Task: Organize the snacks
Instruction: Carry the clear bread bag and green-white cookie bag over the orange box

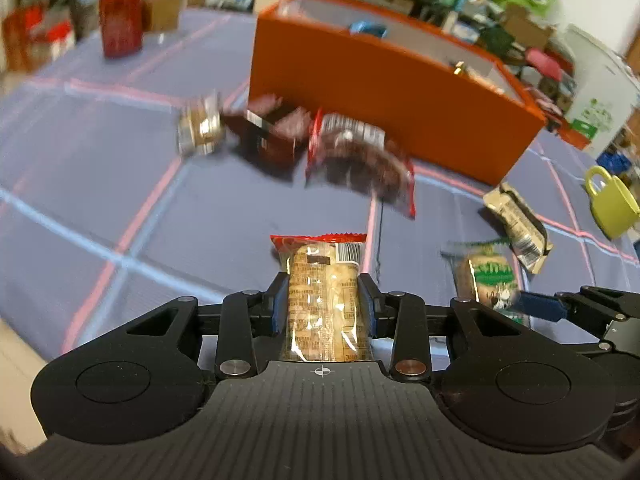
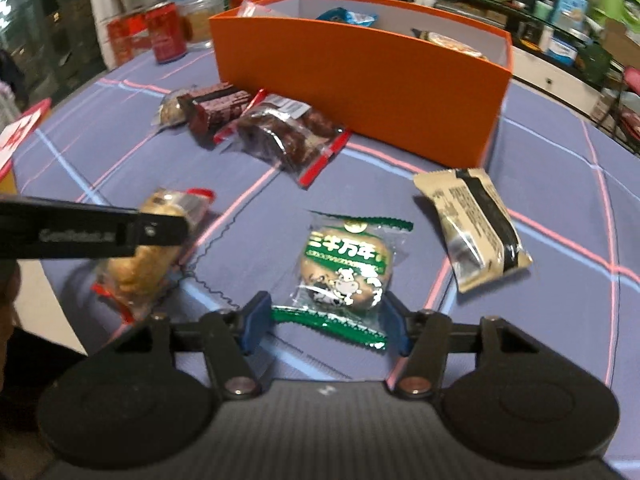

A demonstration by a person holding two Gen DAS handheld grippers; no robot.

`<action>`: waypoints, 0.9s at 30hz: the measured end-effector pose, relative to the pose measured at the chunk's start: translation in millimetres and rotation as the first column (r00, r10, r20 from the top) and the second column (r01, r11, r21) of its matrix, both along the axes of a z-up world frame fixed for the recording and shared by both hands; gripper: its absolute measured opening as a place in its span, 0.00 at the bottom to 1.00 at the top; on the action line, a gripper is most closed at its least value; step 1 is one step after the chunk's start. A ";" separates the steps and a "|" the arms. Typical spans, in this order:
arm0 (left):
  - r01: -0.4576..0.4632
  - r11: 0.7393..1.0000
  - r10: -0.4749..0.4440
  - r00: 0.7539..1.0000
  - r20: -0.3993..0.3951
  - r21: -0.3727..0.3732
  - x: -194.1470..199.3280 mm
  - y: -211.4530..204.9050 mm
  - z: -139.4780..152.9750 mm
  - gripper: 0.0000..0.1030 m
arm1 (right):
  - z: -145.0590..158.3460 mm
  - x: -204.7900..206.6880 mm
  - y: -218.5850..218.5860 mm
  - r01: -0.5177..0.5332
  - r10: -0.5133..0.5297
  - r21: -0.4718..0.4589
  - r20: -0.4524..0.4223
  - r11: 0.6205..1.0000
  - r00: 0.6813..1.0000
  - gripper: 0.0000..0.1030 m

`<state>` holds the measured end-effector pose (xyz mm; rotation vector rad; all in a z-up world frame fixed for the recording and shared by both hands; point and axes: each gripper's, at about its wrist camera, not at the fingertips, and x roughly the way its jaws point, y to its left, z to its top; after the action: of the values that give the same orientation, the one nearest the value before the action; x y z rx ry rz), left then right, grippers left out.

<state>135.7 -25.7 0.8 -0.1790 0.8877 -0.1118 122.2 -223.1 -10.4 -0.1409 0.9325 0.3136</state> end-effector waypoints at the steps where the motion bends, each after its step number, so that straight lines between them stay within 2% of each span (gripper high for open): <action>1: 0.011 1.000 -0.012 0.999 0.036 0.029 -1.4 0.6 5.9 0.28 | 0.8 -2.3 0.1 0.014 -0.015 0.008 0.002 1.000 1.000 0.57; 3: 0.022 0.998 -0.027 0.996 0.083 0.067 -1.6 1.2 14.7 0.28 | 2.3 -4.2 3.4 0.035 -0.035 0.009 0.003 0.999 0.999 0.57; 7: 0.024 0.998 -0.030 0.994 0.101 0.062 7.9 14.1 26.0 0.28 | 20.0 -13.4 13.7 0.053 -0.051 -0.022 0.079 0.998 0.996 0.57; 11: 0.025 0.990 -0.045 0.988 0.149 0.137 15.0 17.3 34.2 0.28 | 47.2 -20.4 15.7 0.101 -0.100 0.001 0.173 0.995 0.980 0.57; 15: 0.035 0.986 -0.055 0.991 0.123 0.161 25.9 19.6 30.7 0.28 | 67.1 -23.3 20.2 0.138 -0.144 0.040 0.236 0.990 0.961 0.57; 18: 0.043 0.984 -0.063 0.992 0.112 0.173 28.4 17.7 28.1 0.28 | 68.9 -21.7 25.8 0.127 -0.140 0.067 0.241 0.990 0.960 0.57; 27: 0.057 0.977 -0.080 0.992 0.101 0.206 32.0 7.2 26.1 0.28 | 58.4 -24.4 31.2 0.115 -0.118 0.026 0.252 0.993 0.960 0.57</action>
<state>167.7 -18.5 26.9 0.0483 0.7906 -0.0935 97.8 -191.9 48.0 -0.1124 0.6817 0.1862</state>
